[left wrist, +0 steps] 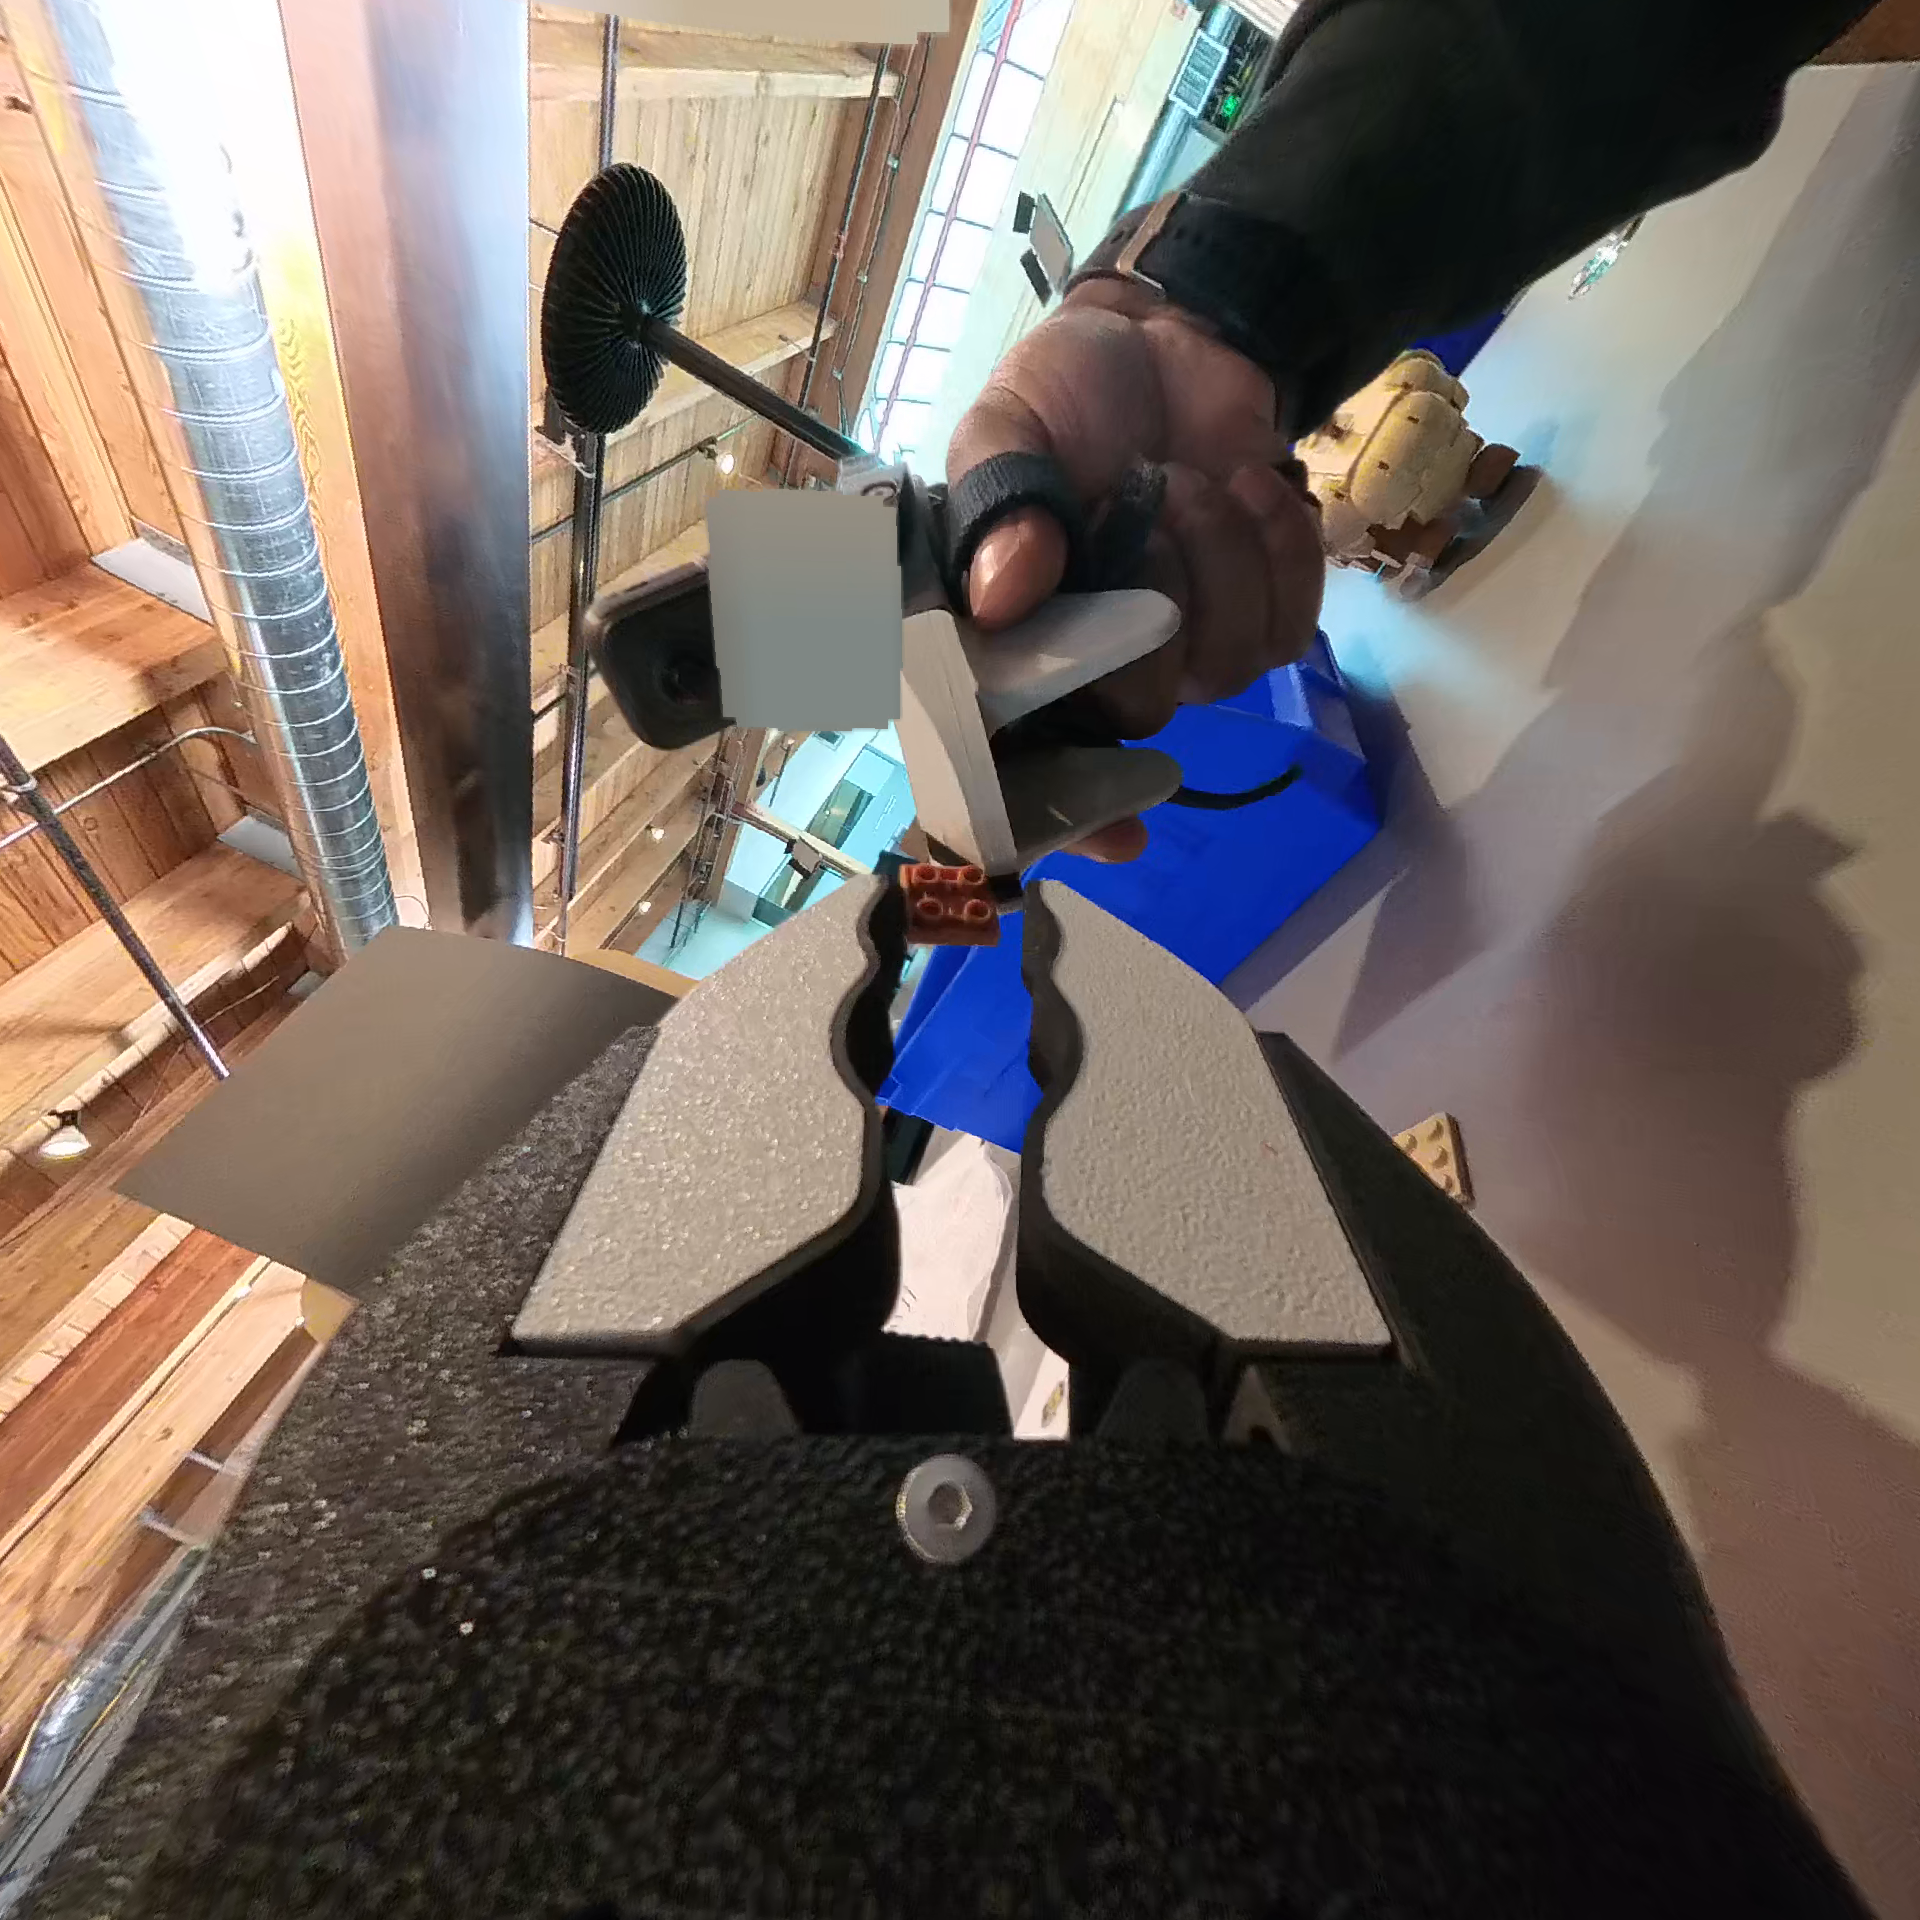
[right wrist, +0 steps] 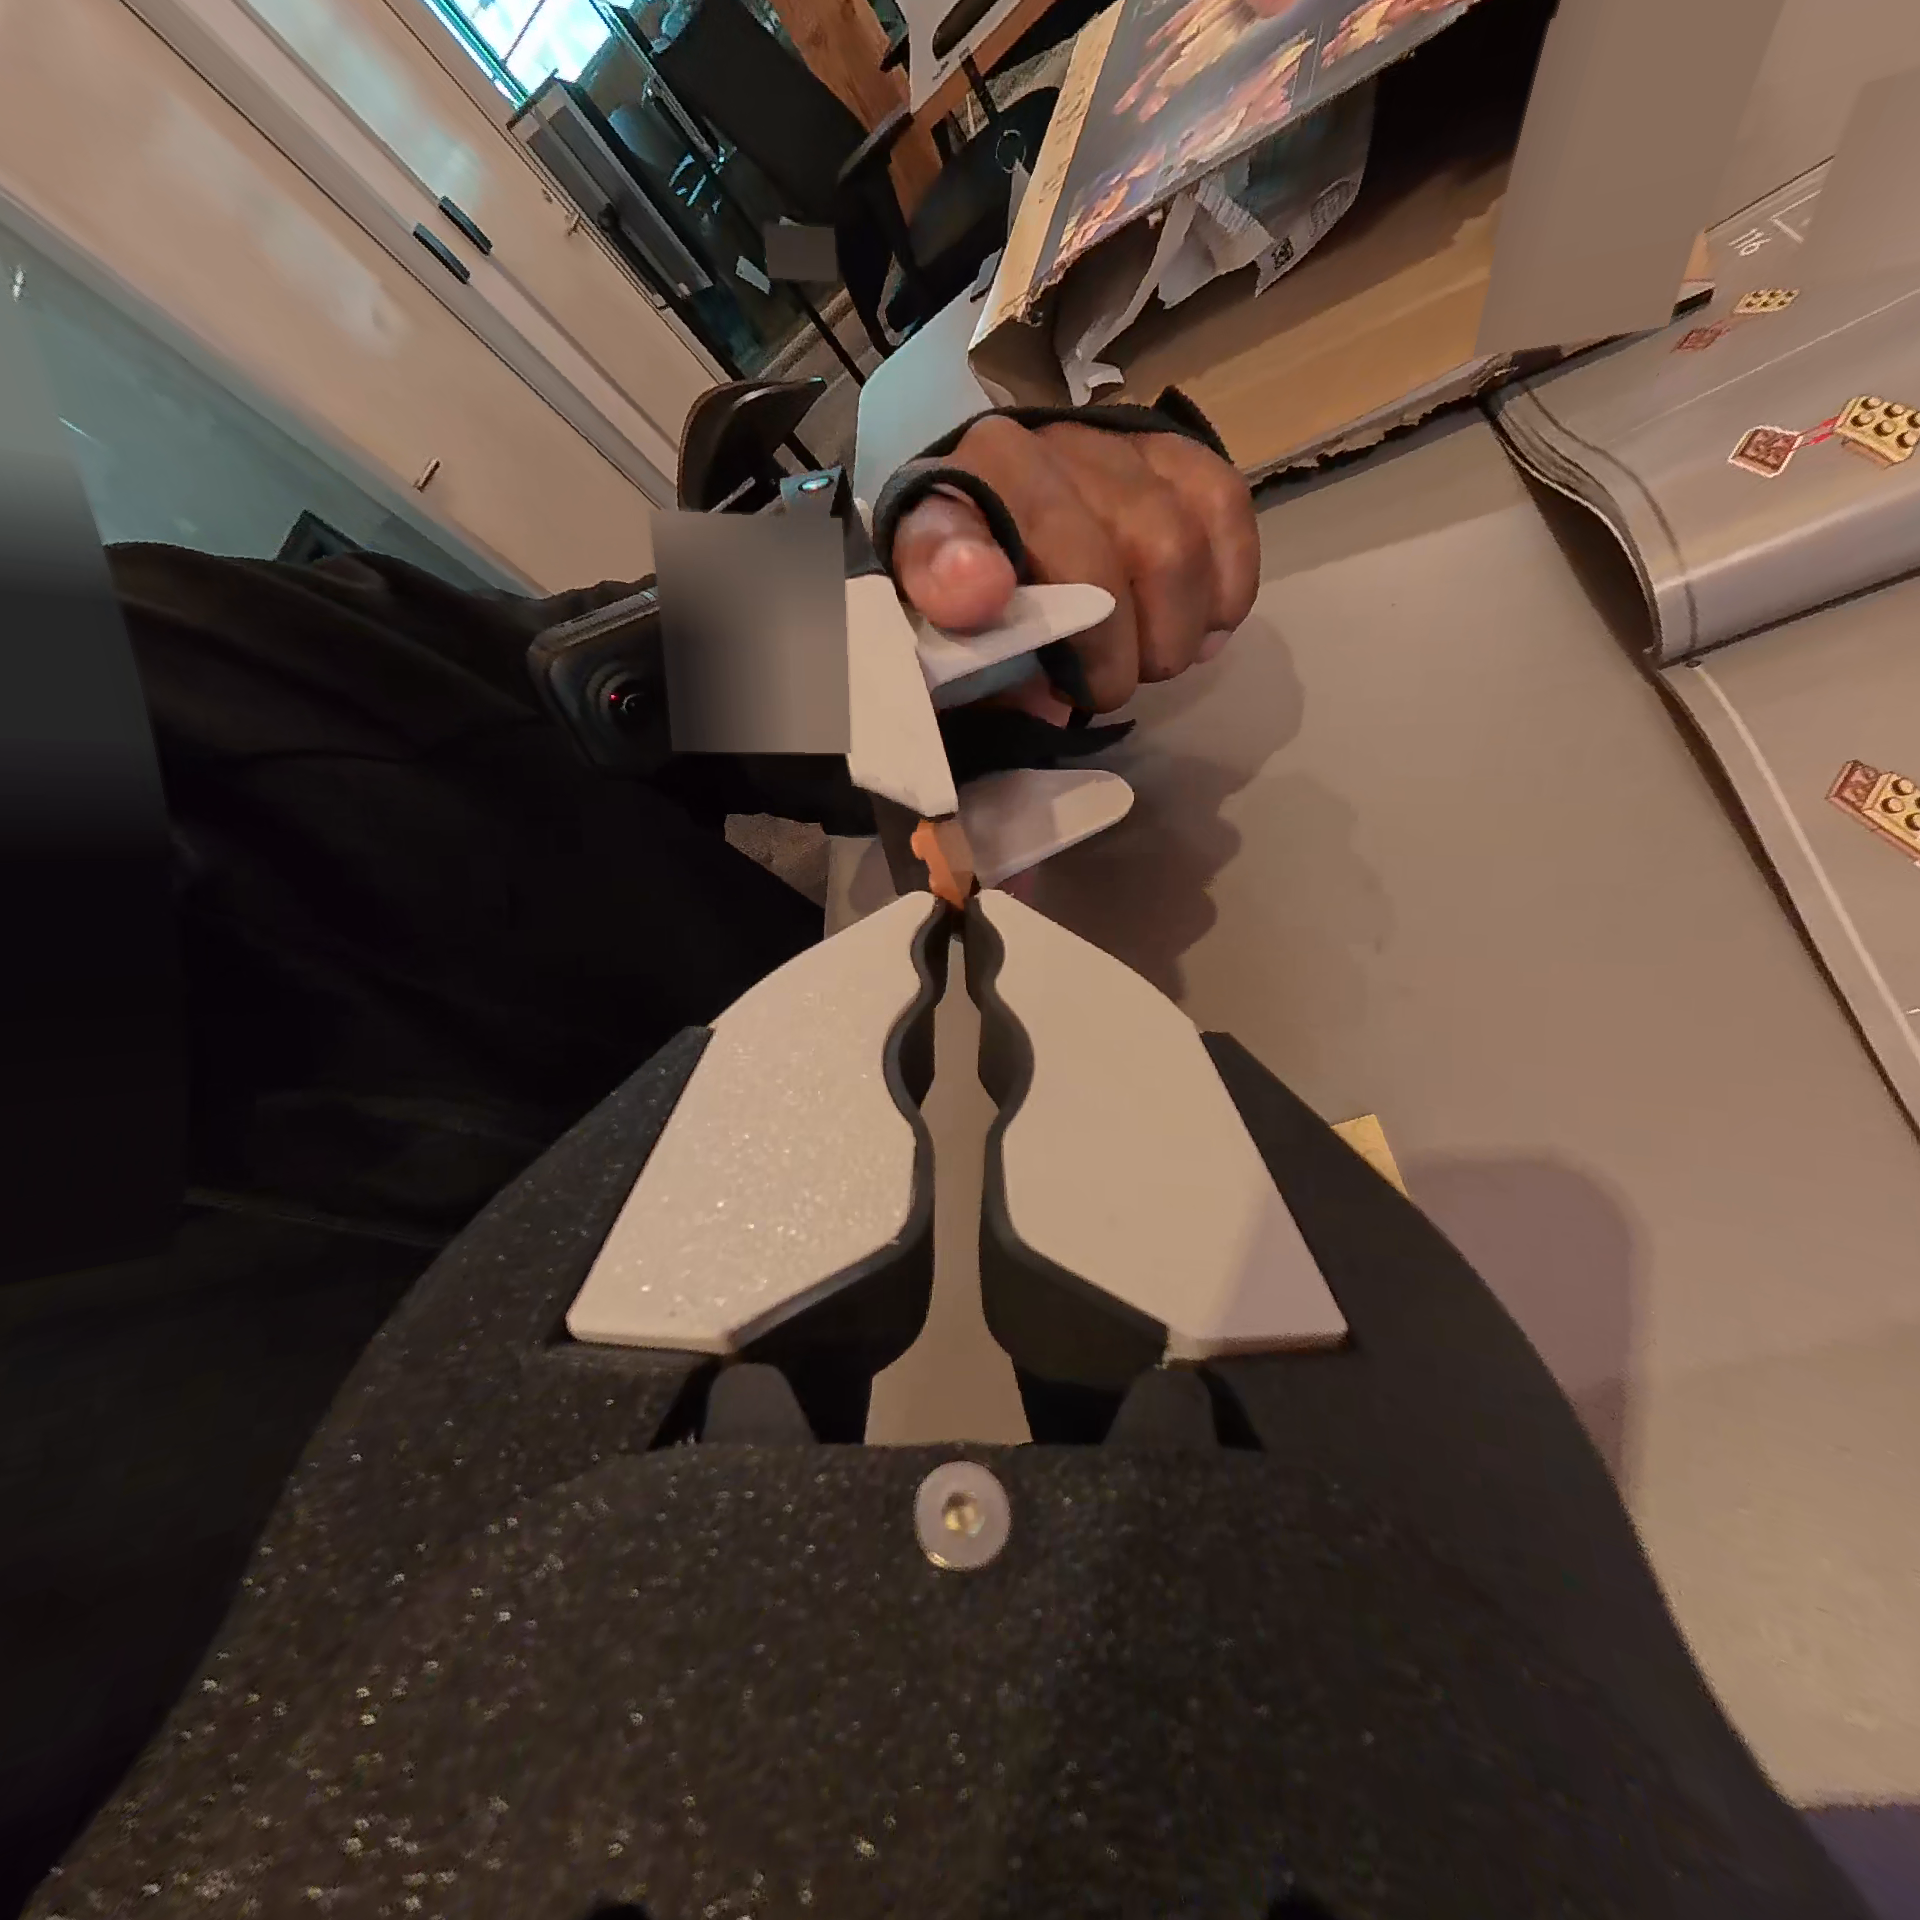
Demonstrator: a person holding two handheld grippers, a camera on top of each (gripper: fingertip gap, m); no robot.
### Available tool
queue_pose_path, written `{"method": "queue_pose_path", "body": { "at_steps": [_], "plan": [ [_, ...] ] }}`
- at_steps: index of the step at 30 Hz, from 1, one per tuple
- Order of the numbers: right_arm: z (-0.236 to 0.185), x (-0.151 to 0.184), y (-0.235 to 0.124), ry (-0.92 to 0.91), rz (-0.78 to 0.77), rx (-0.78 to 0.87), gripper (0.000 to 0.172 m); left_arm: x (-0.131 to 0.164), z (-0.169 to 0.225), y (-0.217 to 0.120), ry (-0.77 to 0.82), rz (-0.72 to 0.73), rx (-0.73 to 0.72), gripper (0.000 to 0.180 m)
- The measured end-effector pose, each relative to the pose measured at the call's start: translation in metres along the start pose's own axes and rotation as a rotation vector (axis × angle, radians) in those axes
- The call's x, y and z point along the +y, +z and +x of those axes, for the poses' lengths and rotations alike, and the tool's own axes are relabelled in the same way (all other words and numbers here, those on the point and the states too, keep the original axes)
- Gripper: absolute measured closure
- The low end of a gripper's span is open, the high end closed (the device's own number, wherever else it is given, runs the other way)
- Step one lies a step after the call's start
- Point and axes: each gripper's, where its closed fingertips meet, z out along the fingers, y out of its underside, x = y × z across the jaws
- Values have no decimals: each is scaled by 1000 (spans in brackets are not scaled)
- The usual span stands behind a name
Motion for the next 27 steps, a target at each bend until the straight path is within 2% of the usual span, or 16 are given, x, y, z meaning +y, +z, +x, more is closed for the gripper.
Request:
{"method": "queue_pose_path", "body": {
  "at_steps": [10,16,21,27],
  "plan": [
    [22,4,2,-68,34,60,169,19,8,1,-175,-57,65,164],
    [42,5,4,-206,49,258,159,34,4,0,-306,-84,69,164],
    [60,14,7,-343,1,414,156,45,0,-2,-425,-106,72,164],
    [81,24,-4,-376,-52,533,156,51,-3,-3,-539,-107,74,164]
  ]
}}
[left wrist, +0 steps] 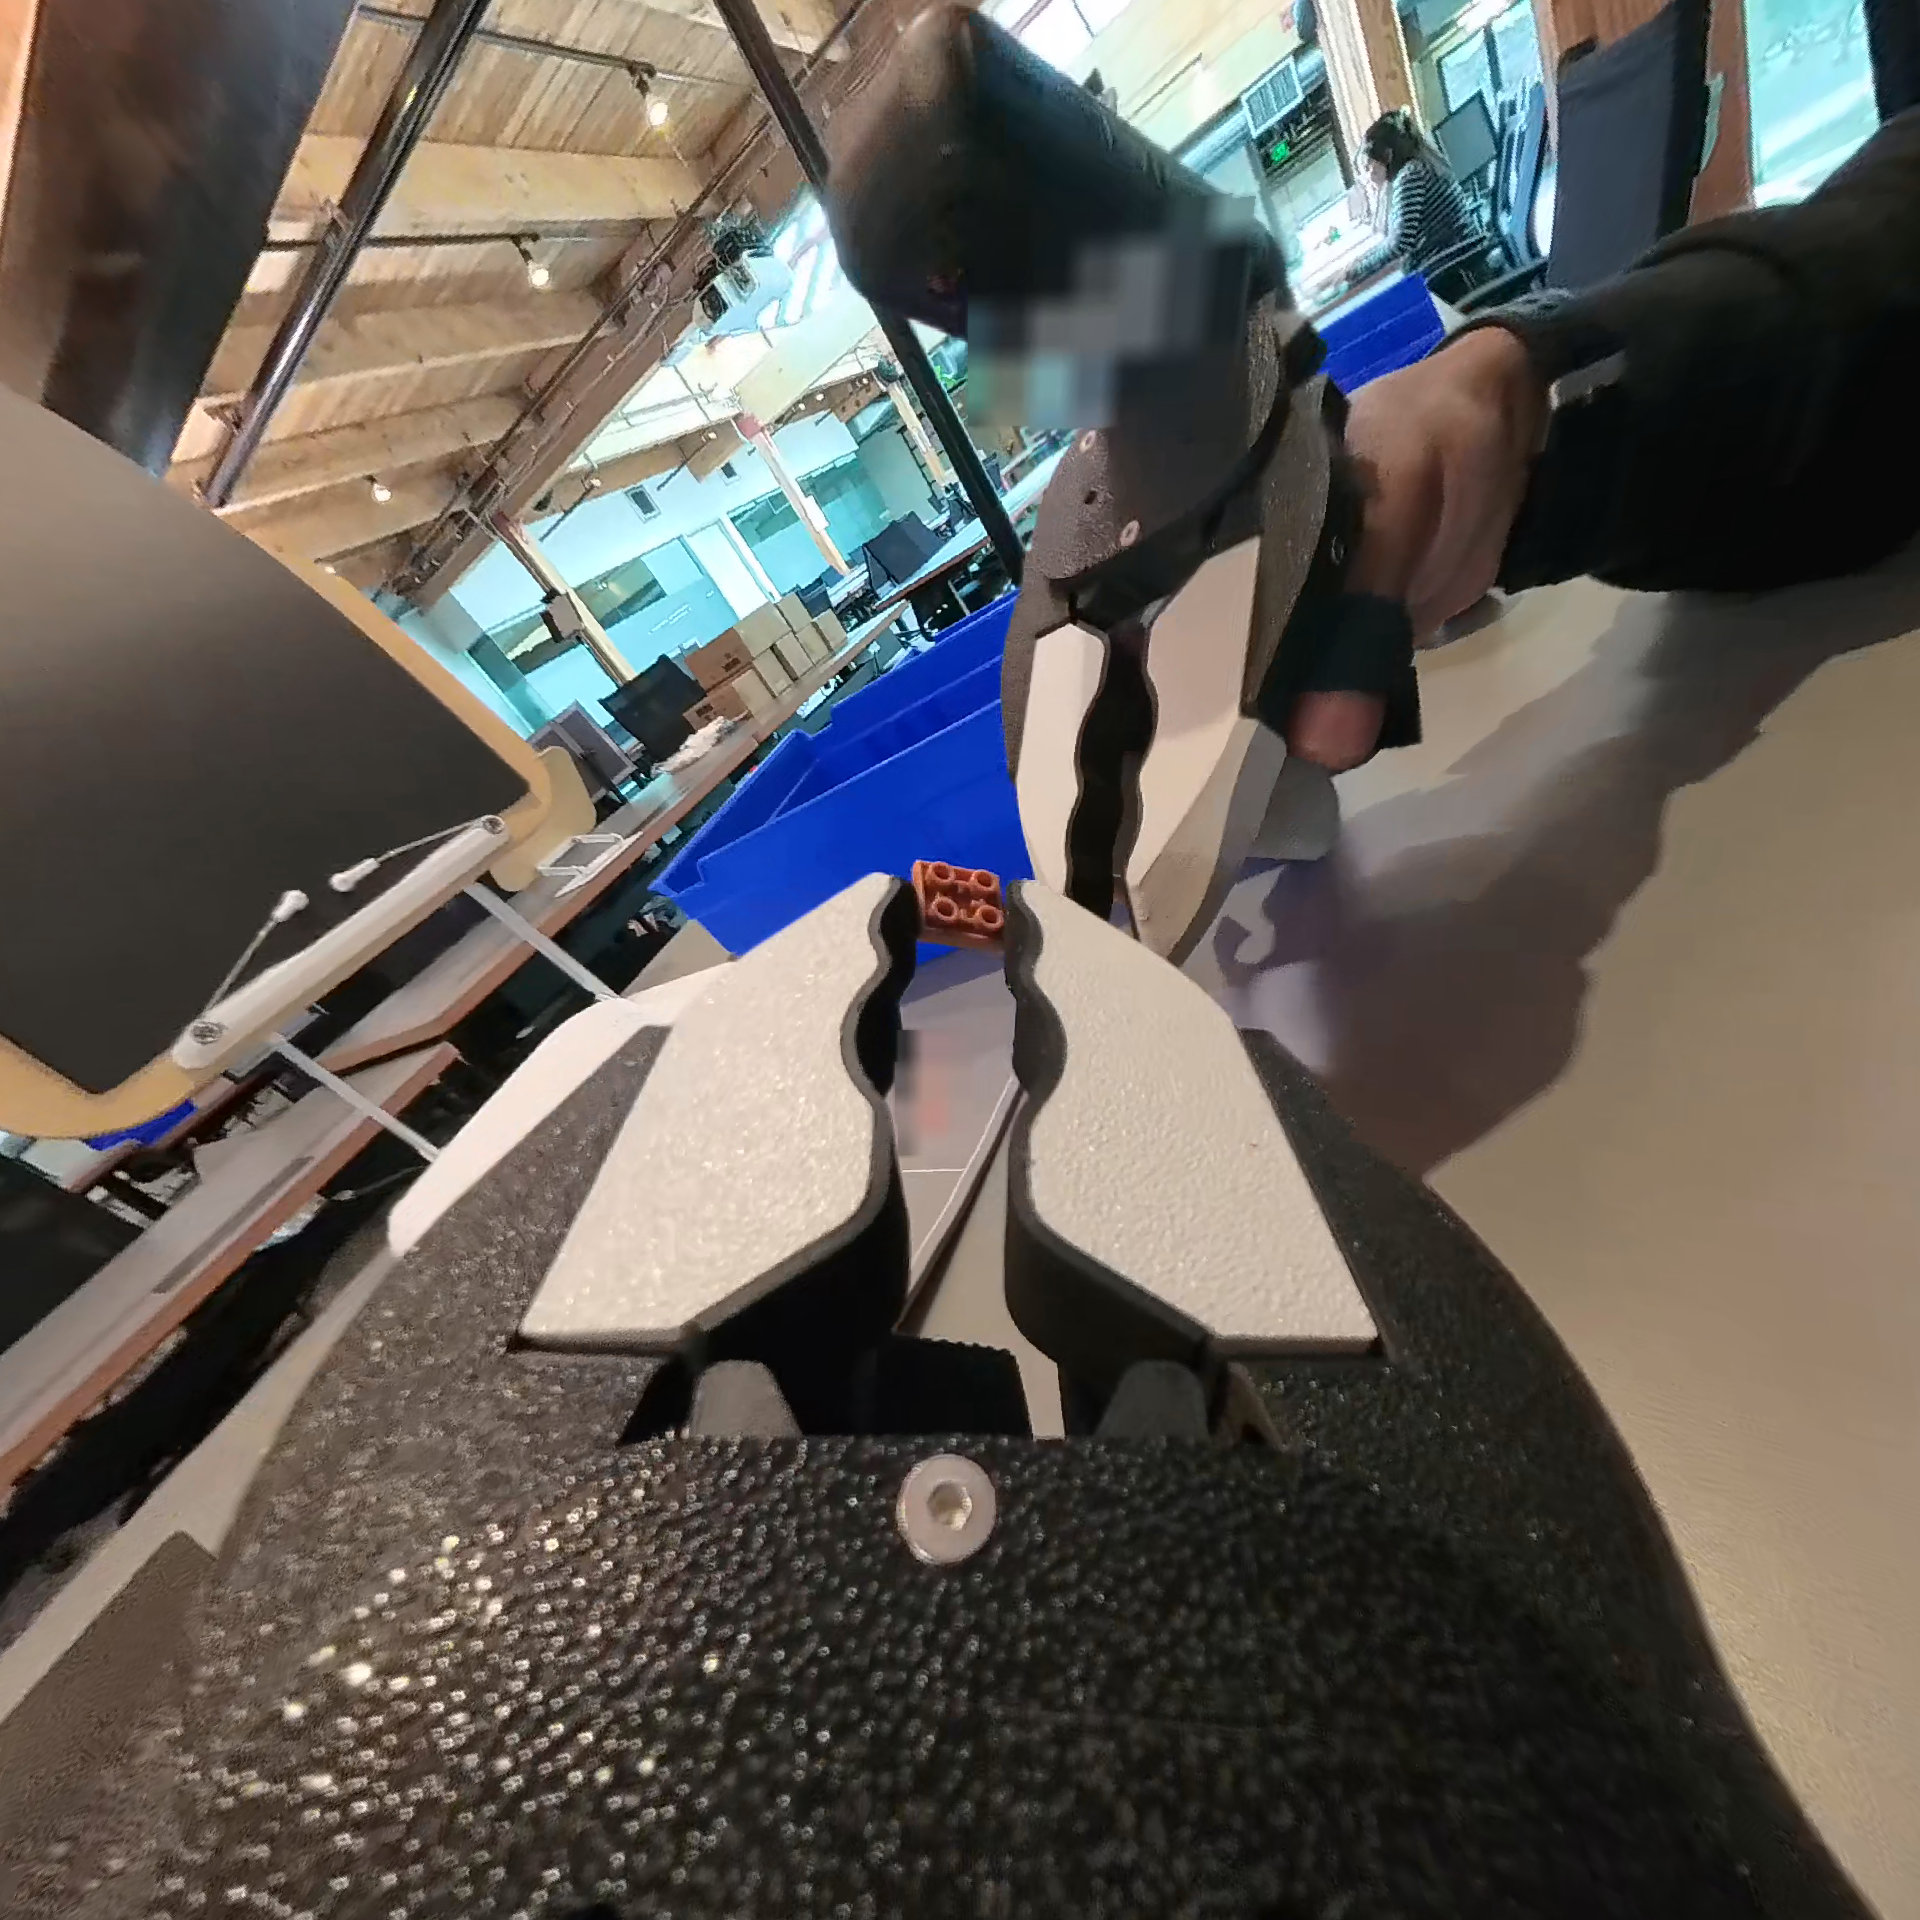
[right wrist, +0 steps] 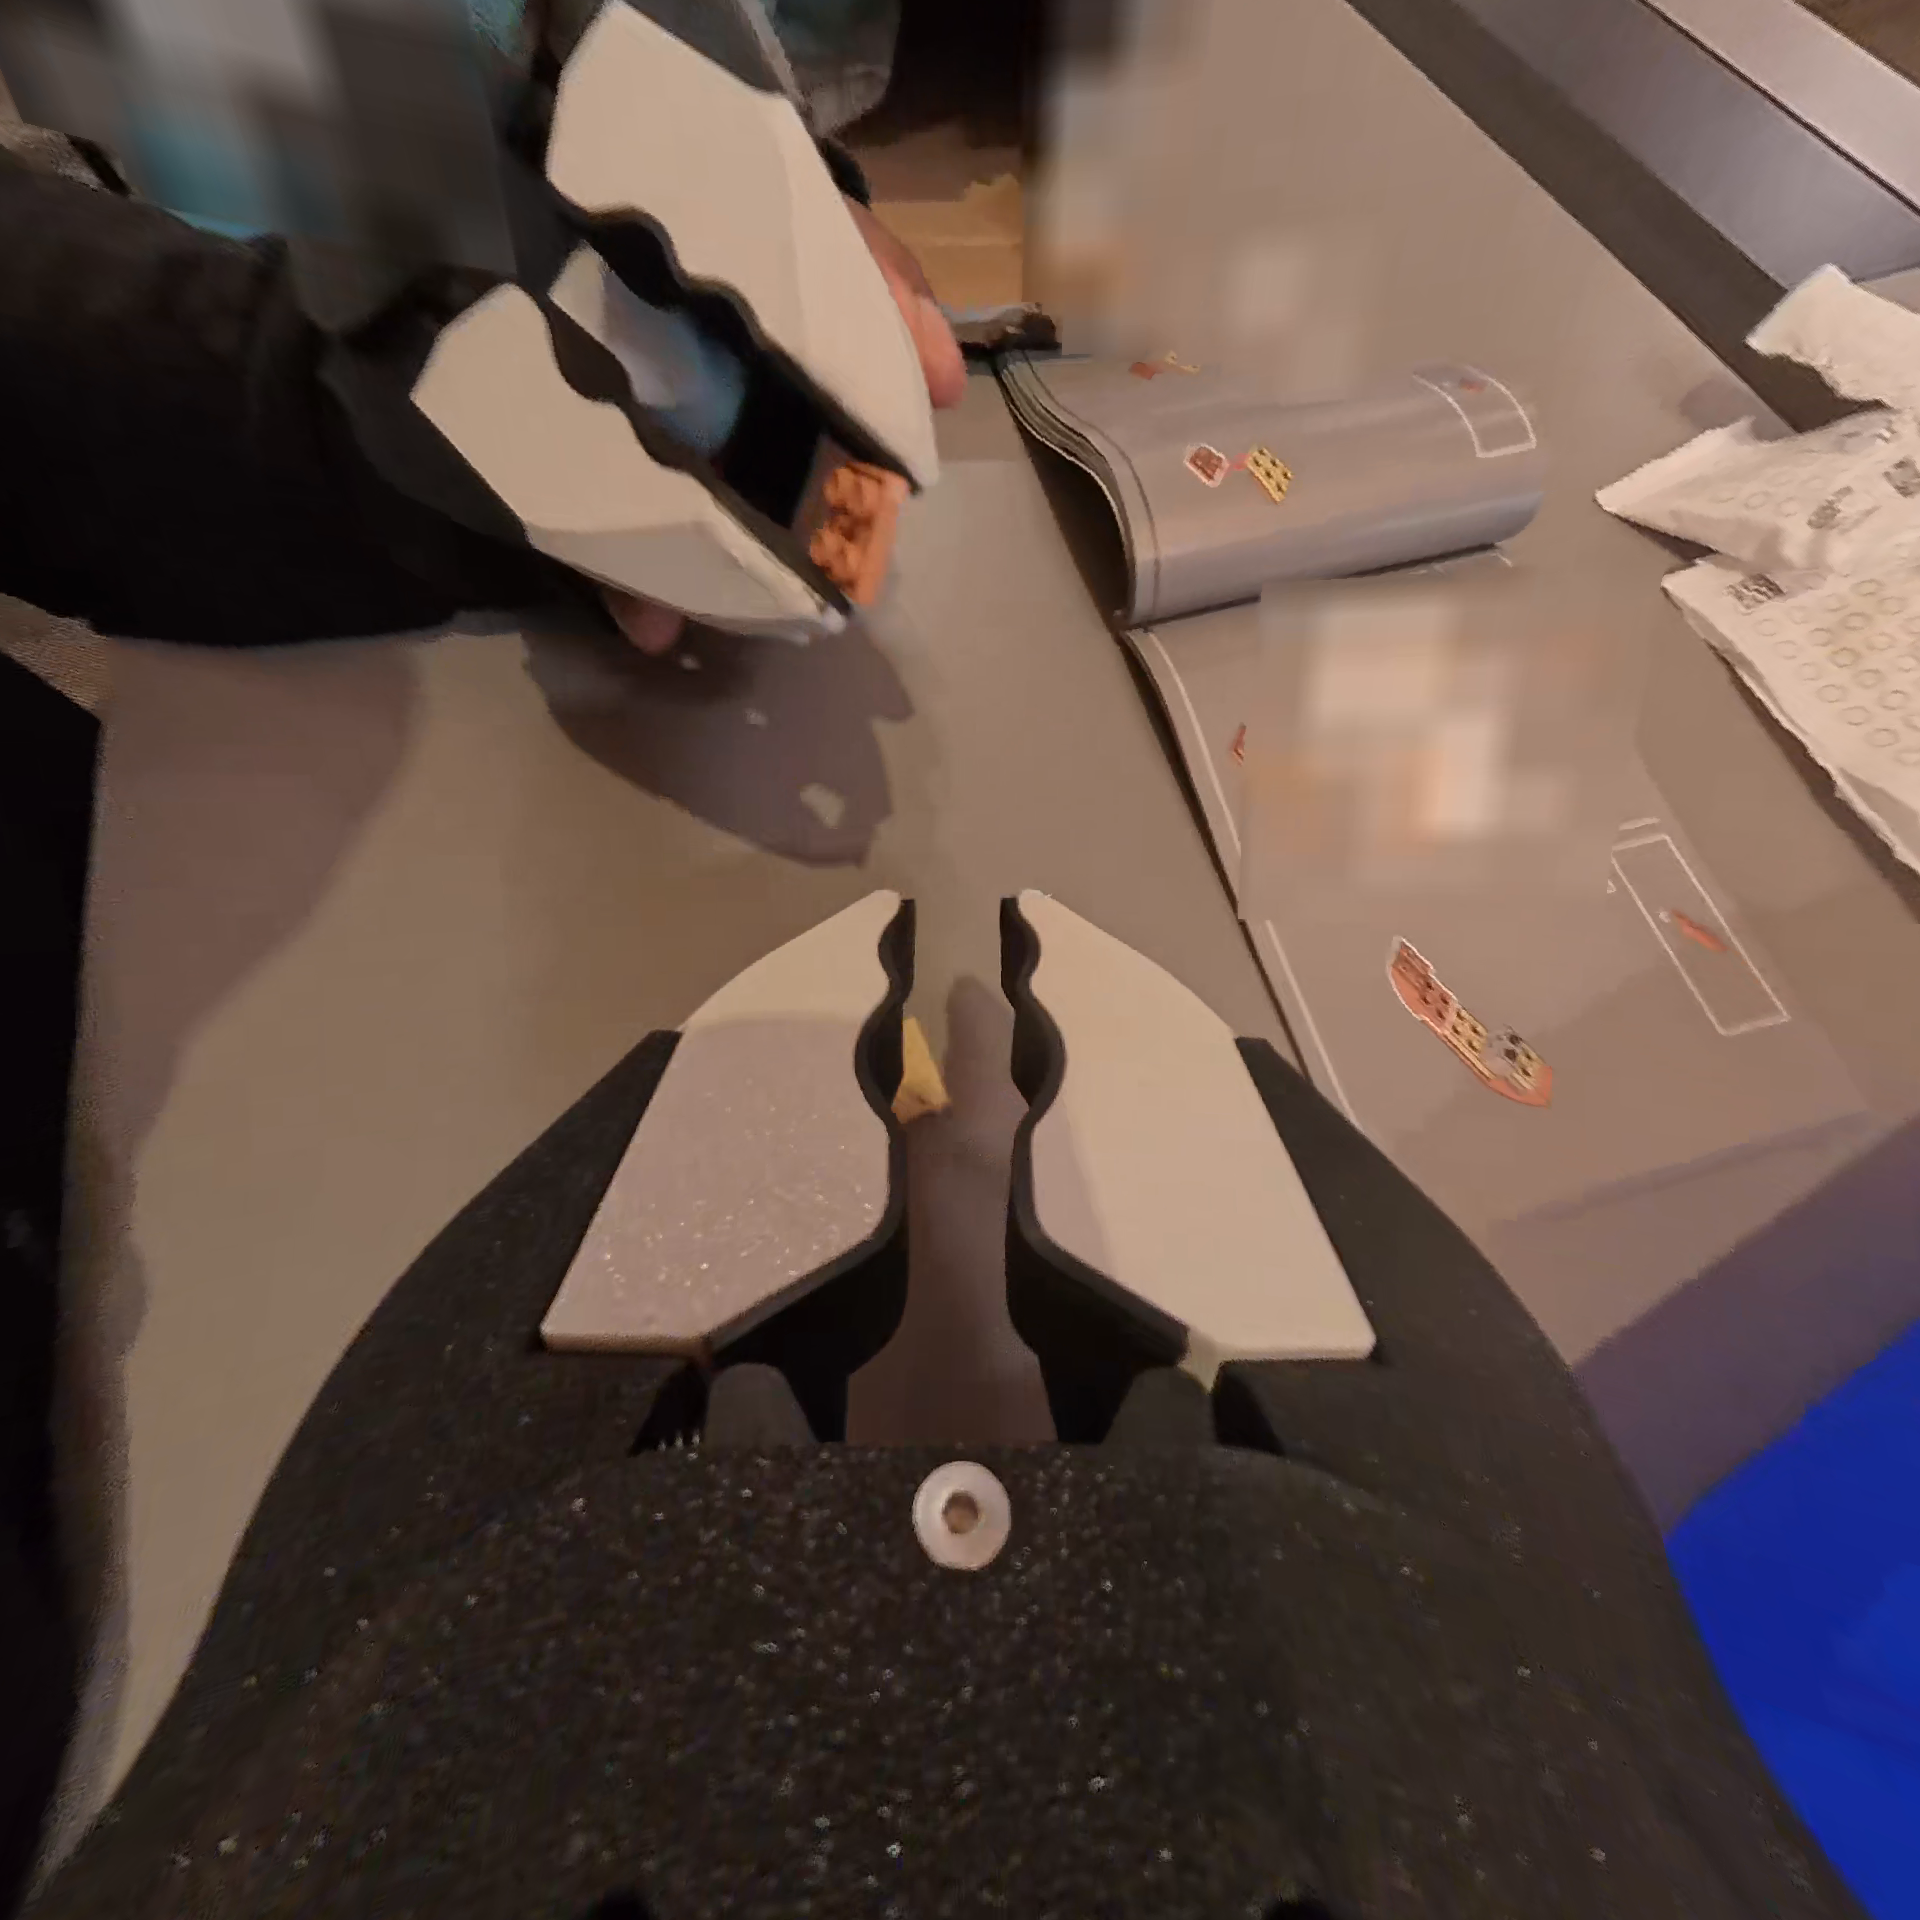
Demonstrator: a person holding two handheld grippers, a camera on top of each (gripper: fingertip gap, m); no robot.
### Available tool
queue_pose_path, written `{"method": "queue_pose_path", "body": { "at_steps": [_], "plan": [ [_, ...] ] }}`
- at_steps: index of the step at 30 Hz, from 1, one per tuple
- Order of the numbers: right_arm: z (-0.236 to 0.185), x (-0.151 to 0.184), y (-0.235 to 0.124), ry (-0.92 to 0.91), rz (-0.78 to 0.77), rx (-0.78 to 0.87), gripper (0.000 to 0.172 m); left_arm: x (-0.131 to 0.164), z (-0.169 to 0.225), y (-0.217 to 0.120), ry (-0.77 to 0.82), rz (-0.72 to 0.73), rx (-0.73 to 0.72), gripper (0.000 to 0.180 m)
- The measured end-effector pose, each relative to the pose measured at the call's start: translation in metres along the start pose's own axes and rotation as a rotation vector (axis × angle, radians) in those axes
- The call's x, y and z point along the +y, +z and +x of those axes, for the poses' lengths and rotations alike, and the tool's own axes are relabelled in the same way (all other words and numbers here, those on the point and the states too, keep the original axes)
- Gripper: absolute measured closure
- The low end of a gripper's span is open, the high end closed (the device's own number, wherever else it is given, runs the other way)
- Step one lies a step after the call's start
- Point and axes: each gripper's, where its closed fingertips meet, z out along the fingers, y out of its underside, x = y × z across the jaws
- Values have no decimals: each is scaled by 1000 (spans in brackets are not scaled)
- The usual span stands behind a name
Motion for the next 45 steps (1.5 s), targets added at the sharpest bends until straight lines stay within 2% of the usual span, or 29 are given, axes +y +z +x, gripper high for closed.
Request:
{"method": "queue_pose_path", "body": {
  "at_steps": [5,13,20,28,45],
  "plan": [
    [17,8,-6,10,-13,49,157,0,-1,0,-72,7,17,165],
    [9,-1,-5,-77,56,39,157,0,4,0,-116,6,58,165],
    [8,-1,-1,-70,77,32,155,0,5,0,-143,4,69,165],
    [11,12,8,-89,11,64,154,1,4,-1,-167,8,72,164],
    [16,37,18,0,-84,62,153,8,4,2,-227,-5,89,164]
  ]
}}
